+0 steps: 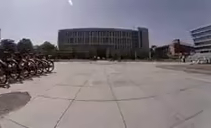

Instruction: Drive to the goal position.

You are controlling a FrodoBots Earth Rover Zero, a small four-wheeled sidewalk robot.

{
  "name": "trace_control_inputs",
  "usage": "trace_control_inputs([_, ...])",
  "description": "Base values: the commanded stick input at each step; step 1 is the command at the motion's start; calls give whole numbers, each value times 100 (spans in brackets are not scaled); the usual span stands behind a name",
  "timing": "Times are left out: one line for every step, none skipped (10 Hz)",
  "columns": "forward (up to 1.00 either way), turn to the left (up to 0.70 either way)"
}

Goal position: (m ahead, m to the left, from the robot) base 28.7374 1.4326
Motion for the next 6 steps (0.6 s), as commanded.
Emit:
trace_control_inputs([100, -32])
trace_control_inputs([100, 0])
trace_control_inputs([100, 0])
trace_control_inputs([100, 0])
trace_control_inputs([100, 0])
trace_control_inputs([100, 0])
